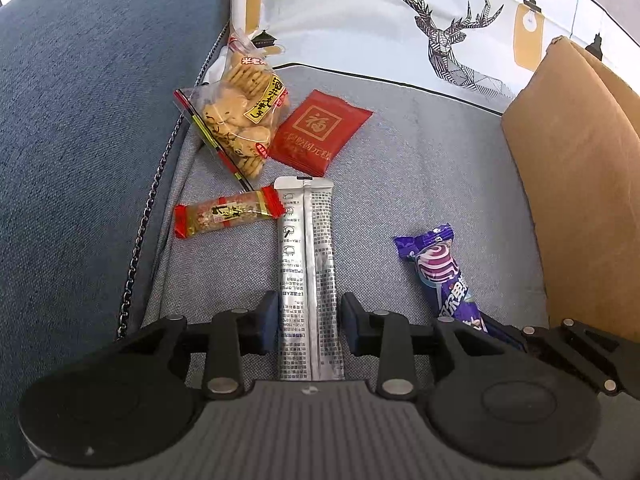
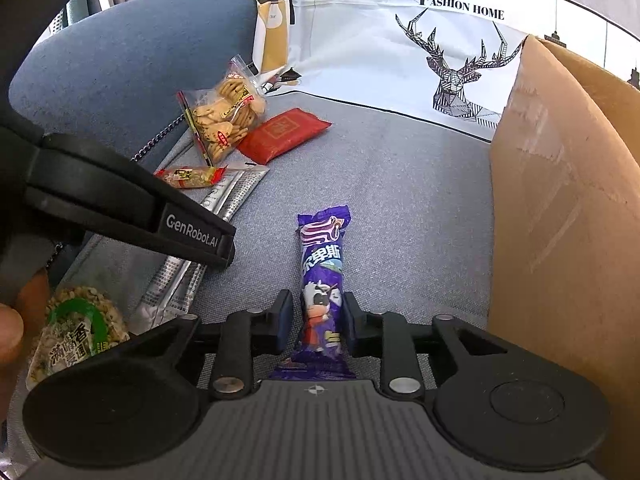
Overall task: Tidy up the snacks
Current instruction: 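Carry the purple bar with the right gripper while the left gripper carries the silver packet to the box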
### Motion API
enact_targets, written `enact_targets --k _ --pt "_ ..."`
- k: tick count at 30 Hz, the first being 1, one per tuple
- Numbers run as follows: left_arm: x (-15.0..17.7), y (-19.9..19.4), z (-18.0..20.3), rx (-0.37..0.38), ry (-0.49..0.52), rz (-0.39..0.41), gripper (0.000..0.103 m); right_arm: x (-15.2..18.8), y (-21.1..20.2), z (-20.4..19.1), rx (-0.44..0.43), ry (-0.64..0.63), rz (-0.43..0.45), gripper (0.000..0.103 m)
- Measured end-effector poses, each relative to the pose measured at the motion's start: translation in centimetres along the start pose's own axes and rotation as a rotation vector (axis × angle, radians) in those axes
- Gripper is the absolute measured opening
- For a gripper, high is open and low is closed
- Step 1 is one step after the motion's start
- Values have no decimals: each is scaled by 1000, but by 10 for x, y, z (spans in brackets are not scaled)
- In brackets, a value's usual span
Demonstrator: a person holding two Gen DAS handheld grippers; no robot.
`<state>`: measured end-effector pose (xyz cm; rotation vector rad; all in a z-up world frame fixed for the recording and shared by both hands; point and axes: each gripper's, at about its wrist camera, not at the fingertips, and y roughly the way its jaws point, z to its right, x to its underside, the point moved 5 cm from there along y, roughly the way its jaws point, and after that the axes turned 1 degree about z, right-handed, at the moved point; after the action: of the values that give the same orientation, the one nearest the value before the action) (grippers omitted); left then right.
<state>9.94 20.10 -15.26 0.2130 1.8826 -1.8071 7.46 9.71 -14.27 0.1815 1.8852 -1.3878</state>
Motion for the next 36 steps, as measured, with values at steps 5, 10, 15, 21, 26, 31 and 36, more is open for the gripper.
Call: enact_targets --k 5,10,15,21,26,31,36 --pt "0 0 0 -1 5 1 36 0 -1 1 -1 1 1 22" --pt "0 0 1 -1 6 1 34 -1 -1 1 -2 3 2 20" --pt "-1 -1 2 3 -1 3 29 -2 -2 1 -4 7 5 19" --pt "-5 -8 3 34 -22 38 25 -8 -13 2 -21 25 61 18" --pt "-14 -24 4 77 -74 118 24 -17 -28 4 -28 38 129 17" --pt "-26 -51 8 123 -137 215 24 -27 -48 5 -37 47 196 17" --pt "-38 -88 13 177 -203 319 25 -40 -79 12 -37 64 280 17"
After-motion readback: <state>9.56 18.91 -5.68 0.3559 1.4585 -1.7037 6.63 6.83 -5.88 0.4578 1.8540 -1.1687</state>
